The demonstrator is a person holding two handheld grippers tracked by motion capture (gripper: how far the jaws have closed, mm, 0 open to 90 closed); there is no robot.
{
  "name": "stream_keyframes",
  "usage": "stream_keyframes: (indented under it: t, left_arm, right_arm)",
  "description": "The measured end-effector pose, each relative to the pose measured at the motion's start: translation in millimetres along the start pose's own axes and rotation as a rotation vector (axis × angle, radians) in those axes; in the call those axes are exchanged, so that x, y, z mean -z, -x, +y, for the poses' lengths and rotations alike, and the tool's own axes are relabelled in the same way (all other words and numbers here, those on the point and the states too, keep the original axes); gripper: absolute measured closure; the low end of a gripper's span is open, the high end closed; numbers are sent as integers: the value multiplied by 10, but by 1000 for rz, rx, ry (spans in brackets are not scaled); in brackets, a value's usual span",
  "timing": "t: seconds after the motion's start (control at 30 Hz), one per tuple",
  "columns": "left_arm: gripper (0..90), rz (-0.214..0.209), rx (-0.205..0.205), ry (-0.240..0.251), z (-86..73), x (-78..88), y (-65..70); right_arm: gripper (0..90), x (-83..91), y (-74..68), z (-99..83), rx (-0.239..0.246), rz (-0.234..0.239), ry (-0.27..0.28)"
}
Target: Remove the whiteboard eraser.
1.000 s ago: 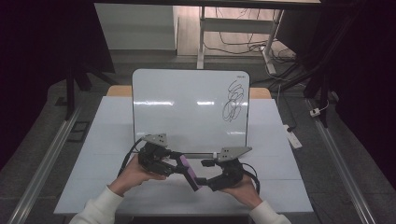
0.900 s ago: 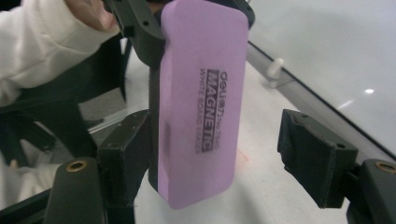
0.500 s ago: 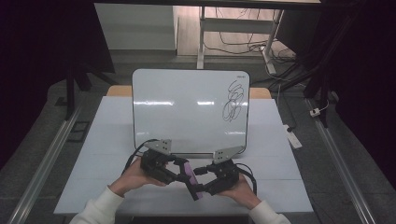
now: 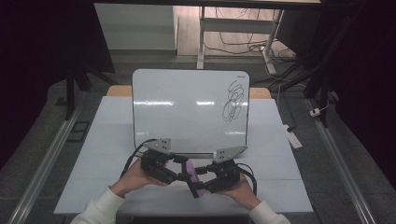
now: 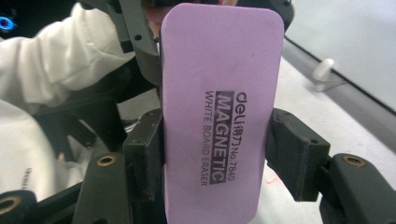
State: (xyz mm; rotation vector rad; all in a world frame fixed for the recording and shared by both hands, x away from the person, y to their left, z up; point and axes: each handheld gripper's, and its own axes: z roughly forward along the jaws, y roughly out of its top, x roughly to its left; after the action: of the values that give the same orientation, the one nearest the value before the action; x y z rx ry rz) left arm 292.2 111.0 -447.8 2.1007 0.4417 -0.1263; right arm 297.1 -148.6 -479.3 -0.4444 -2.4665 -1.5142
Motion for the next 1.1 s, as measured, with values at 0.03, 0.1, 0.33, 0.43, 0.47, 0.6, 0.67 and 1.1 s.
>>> stream_keyframes:
  t: [0.03,0.1,0.33,0.43,0.47,0.6,0.67,1.1]
  left_arm:
    - [260,17,11,4,-6,8,-1]
    - [222,41,33,21,-26,37,1]
    - [193,183,85,29,-146,160,41]
    - [192,224,114,39,-242,229,48]
    - [191,240,121,41,-281,254,53]
    - [192,302,150,47,-491,371,72]
    - [193,327,170,48,-604,433,80]
    - [197,451,287,62,-1180,776,67]
  right_arm:
    - [399,3,-3,2,7,-17,1]
    - [400,16,-6,7,17,-49,6]
    - [401,90,-11,25,40,-219,32]
    - [401,126,-16,33,58,-301,41]
    - [401,139,-19,36,66,-329,42]
    - [401,204,-36,43,105,-455,60]
    - [401,244,-37,46,103,-498,78]
    - [404,488,-72,32,124,-678,128]
